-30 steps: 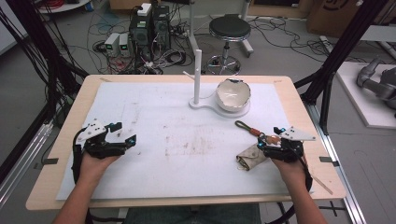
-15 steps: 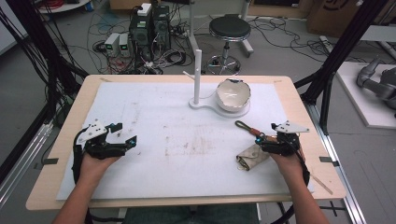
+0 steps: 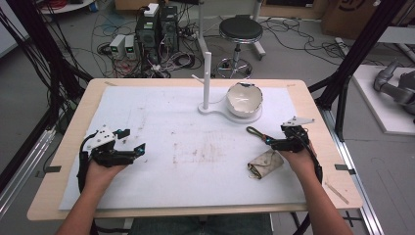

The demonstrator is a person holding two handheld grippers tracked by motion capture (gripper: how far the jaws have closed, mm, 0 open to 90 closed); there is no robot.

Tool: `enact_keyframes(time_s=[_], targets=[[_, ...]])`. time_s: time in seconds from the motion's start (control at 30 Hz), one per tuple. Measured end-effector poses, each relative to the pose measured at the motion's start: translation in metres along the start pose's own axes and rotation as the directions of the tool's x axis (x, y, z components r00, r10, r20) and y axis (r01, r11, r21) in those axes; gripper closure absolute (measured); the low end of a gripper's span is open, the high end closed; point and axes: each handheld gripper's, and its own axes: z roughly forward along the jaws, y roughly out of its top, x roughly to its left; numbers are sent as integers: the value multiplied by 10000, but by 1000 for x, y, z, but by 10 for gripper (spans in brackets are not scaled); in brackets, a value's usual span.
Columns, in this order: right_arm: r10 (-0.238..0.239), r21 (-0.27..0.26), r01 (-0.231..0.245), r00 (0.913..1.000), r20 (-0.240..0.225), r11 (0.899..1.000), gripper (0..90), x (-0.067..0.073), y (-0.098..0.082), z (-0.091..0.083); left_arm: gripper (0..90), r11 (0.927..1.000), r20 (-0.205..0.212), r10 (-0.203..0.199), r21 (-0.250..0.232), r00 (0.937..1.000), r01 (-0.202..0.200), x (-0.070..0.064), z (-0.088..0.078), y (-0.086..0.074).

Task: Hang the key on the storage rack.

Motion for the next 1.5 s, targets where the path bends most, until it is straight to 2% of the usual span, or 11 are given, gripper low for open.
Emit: enact_keyframes(time_s=[0.17, 0.3, 0.47, 0.5, 0.63, 0.73, 0.87, 1.13, 1.27, 1.33, 1.5], targets=[[-76, 374, 81, 9999, -151, 9993, 203, -1, 2, 9, 154, 10000, 34, 35, 11, 10000, -35, -1, 2, 1], [-294, 1144, 337, 9988, -386, 9929, 205, 0, 6, 19, 155, 9998, -4, 97, 150, 10000, -97, -1, 3, 0], [-392, 1886, 564, 9948, -935, 9804, 381, -1, 8, 28, 155, 9992, 55, 262, 290, 9996, -263, -2, 5, 1], [-93, 1887, 331, 9920, -1258, 9815, 442, -3, 7, 28, 155, 9992, 73, 243, 310, 9997, -245, -3, 5, 1], [-14, 1814, 251, 9916, -1292, 9831, 495, -5, 7, 27, 155, 9991, 63, 243, 344, 9997, -245, -3, 5, 0], [-34, 1815, 264, 9920, -1260, 9830, 639, -6, 6, 25, 155, 9992, 50, 230, 339, 9997, -232, -3, 4, 0], [-109, 1827, 325, 9929, -1182, 9826, 688, -6, 6, 24, 155, 9993, 37, 204, 319, 9998, -205, -2, 2, 0], [-466, 1727, 675, 9914, -1220, 9827, 720, -4, 7, 20, 155, 9992, 32, 198, 359, 9998, -199, -2, 2, -1], [-821, 1449, 994, 9893, -1204, 9844, 723, 0, 9, 12, 155, 9993, 18, 185, 328, 9998, -186, -1, 2, -1], [-1348, 1325, 1484, 9852, -1060, 9800, 724, 4, 13, 2, 155, 9992, 4, 205, 354, 9998, -205, -1, 2, -1], [-1610, 1002, 1708, 9820, -988, 9802, 724, 8, 19, -11, 156, 9988, -36, 252, 418, 9997, -250, -2, 2, -1]])
